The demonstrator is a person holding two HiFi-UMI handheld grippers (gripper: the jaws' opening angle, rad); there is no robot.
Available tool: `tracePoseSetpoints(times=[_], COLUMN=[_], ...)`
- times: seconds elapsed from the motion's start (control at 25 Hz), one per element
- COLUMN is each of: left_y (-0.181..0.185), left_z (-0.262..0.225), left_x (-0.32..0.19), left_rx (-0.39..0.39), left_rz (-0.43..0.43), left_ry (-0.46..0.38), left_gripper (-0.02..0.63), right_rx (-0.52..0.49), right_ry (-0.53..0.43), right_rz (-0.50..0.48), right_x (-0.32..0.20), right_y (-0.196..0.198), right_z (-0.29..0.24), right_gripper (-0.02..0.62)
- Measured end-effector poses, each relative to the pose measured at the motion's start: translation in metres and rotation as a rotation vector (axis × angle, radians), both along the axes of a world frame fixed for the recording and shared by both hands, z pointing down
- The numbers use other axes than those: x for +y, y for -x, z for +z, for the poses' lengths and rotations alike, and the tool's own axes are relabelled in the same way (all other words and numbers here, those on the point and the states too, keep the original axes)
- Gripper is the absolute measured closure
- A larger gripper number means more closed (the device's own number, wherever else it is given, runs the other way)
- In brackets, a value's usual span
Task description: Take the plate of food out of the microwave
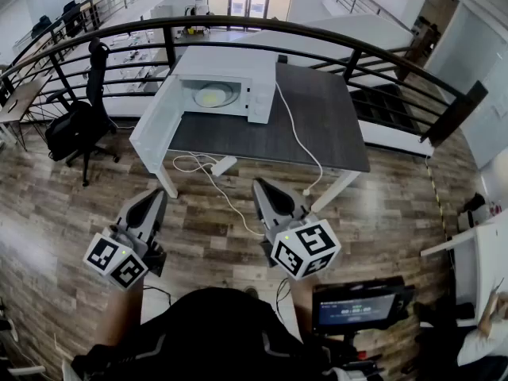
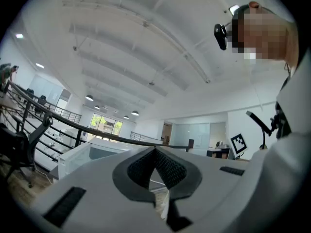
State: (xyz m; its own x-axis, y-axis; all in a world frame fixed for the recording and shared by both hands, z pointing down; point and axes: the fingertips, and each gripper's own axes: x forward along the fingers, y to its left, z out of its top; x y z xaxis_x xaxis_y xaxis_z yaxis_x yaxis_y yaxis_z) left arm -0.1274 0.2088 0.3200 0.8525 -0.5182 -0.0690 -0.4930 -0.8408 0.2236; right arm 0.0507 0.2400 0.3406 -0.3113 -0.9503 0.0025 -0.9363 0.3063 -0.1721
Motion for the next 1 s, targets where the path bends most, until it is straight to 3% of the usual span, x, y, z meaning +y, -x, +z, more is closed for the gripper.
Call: tracePoseSetpoints(times=[0.16,0.64,0.88,1.0], left_y=[-0.007,0.001,0.023,0.033], left_z=[-0.009,0.005,0.002,0.003], left_x=[0.008,0.001,-0.003,-0.005], left_rx=[-0.017,-0.040,0.019,-0.007], left_rz=[0.011,-0.017,-0.044,-0.026], left_ry=[-0.047,-0.024,0.009,-0.012], left_gripper=[0.604,0.603,0.603,0.603], right_rx=[0.017,-0.022,-0.028,-0.030], right_ry=[0.007,-0.007,0.016,0.017], right_rz=[-0.012,0.021,0.045,0.063], right_x=[0.000,0.004,0.004,0.002], right_y=[0.001,0.001,0.012,0.024], right_z=[-0.003,-0.006,-0.003,-0.002], right_gripper=[0.604,0.604,0.604,0.604])
